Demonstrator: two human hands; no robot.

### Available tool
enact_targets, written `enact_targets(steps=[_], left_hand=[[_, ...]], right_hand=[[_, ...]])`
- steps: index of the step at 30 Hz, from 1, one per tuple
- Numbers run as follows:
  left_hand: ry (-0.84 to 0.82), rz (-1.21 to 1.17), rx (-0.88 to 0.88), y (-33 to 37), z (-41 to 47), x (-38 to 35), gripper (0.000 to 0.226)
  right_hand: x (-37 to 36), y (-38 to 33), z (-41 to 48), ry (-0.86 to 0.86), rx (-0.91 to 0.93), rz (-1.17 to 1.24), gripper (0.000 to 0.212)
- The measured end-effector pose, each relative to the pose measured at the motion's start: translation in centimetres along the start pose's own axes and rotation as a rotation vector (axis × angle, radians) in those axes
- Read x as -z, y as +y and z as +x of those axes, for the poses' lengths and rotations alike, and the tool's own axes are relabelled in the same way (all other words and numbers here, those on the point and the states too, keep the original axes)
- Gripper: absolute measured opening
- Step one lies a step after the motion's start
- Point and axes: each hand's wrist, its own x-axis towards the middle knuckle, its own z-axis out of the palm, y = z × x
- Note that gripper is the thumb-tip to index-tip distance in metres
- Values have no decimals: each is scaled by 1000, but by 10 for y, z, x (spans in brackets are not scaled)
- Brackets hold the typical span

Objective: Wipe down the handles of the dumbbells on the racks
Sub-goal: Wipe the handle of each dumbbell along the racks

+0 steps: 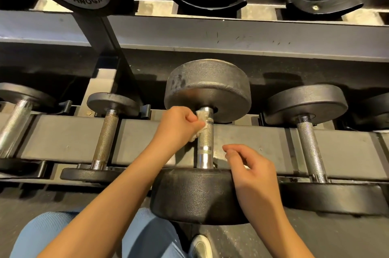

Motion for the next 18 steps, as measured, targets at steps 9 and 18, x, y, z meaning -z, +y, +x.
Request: enact_targets(steps=[9, 18], left_hand=[[-48, 70, 45, -4, -14, -2, 23], [-123, 108, 56, -3, -17, 2, 22]], right_hand=[[0, -1, 0, -9, -5, -47, 22], [-1, 0, 2, -35, -40, -41, 21]])
